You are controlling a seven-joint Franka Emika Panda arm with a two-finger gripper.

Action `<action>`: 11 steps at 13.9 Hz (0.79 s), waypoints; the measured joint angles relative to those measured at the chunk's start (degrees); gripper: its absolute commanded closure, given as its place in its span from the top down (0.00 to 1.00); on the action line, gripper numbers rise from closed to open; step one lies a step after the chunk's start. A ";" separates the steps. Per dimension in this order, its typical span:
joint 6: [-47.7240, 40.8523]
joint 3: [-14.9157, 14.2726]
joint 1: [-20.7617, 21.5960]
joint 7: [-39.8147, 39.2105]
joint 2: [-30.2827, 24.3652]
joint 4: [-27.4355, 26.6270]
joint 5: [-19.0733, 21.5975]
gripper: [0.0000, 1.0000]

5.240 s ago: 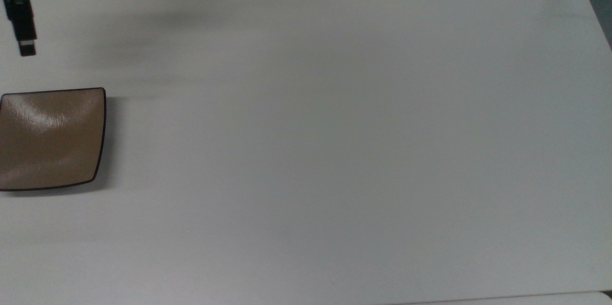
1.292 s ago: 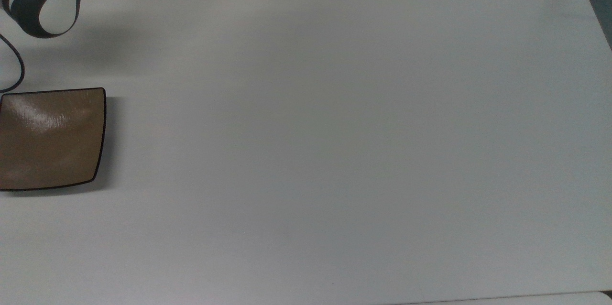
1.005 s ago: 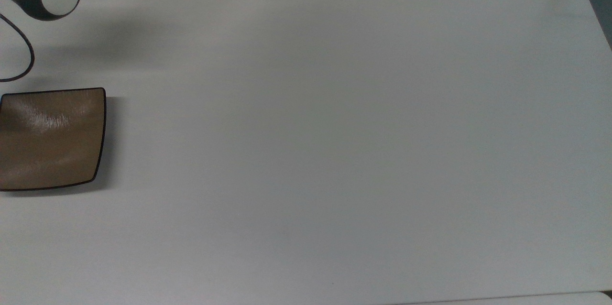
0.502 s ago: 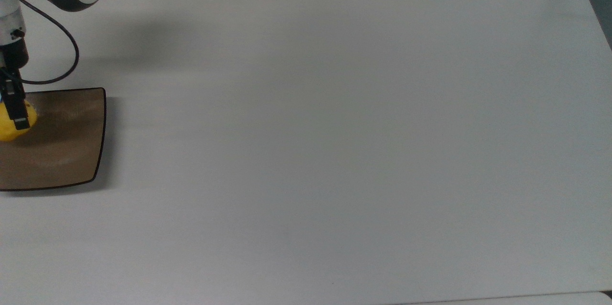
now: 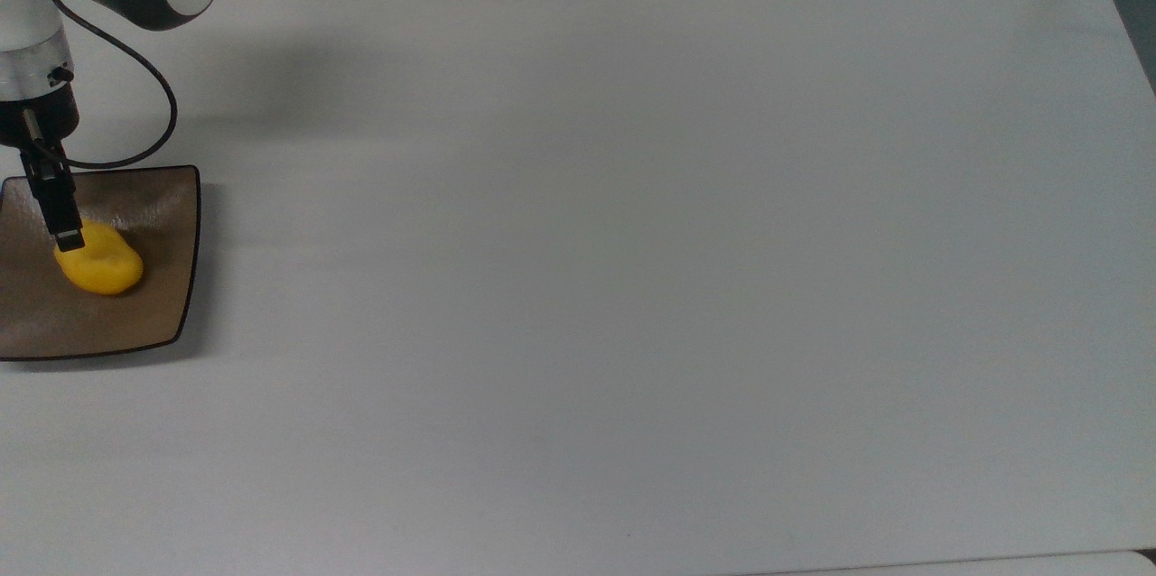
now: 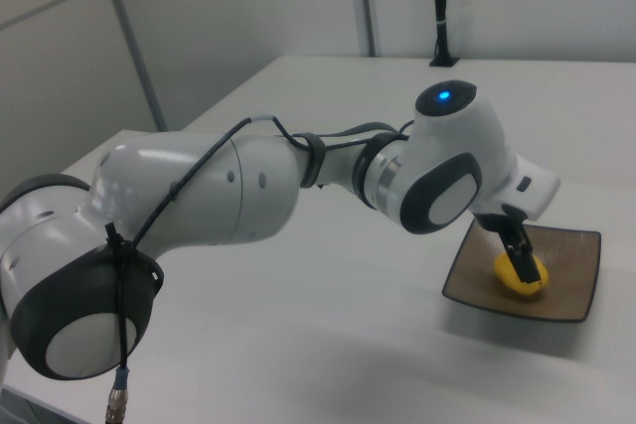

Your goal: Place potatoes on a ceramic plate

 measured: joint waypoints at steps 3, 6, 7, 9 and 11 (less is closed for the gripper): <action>-11.86 0.10 0.71 -4.87 -3.15 0.07 -0.31 1.00; -27.88 0.32 4.07 -13.96 -7.61 -0.44 -0.33 1.00; -32.08 0.38 5.89 -17.96 -10.24 -2.13 -0.33 1.00; -34.20 0.40 8.59 -21.14 -15.94 -7.53 -0.32 1.00; -34.46 0.42 11.70 -21.96 -21.96 -14.58 -0.31 1.00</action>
